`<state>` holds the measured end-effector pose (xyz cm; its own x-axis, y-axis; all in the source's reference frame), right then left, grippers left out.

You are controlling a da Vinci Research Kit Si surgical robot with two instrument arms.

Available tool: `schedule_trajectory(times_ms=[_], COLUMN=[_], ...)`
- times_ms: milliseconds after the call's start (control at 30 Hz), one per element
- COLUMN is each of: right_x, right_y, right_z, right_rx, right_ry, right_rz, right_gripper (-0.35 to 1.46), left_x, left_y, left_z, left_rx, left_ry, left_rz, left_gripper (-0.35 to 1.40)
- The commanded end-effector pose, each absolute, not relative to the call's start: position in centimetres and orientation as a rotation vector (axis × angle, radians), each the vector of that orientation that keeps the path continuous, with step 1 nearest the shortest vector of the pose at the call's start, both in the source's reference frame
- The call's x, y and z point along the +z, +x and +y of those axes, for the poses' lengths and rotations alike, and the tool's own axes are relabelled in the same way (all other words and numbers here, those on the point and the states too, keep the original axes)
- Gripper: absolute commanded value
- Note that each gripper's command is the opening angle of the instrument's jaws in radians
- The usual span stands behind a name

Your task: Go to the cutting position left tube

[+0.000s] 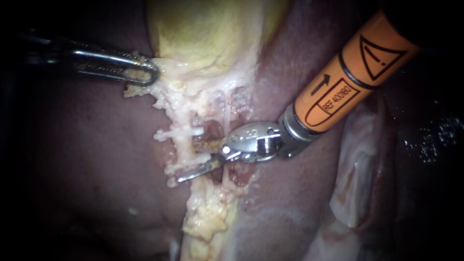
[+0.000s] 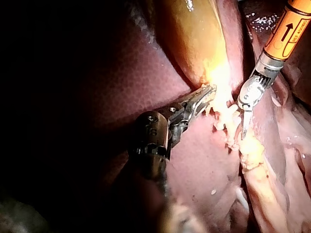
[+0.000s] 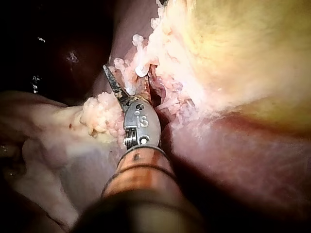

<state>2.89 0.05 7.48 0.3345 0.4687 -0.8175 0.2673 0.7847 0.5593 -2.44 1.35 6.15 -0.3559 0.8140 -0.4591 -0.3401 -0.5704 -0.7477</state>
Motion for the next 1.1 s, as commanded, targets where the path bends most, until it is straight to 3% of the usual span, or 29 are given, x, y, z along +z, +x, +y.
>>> schedule_trajectory(times_ms=[33,400,1100], right_x=[7.48,7.42,7.22], right_y=[2.92,3.13,2.62], right_z=[0.04,0.01,0.14], right_rx=[0.158,0.205,0.126], right_ry=[0.709,0.748,0.779], right_rz=[1.255,1.291,1.313], right_gripper=[1.31,1.31,1.30], left_x=[6.15,6.16,6.16], left_y=[-2.45,-2.46,-2.43], left_z=[1.35,1.35,1.35], left_rx=[1.987,1.987,1.988], left_ry=[-1.098,-1.098,-1.098], left_rz=[-0.708,-0.707,-0.709], left_gripper=[-0.35,-0.35,-0.35])
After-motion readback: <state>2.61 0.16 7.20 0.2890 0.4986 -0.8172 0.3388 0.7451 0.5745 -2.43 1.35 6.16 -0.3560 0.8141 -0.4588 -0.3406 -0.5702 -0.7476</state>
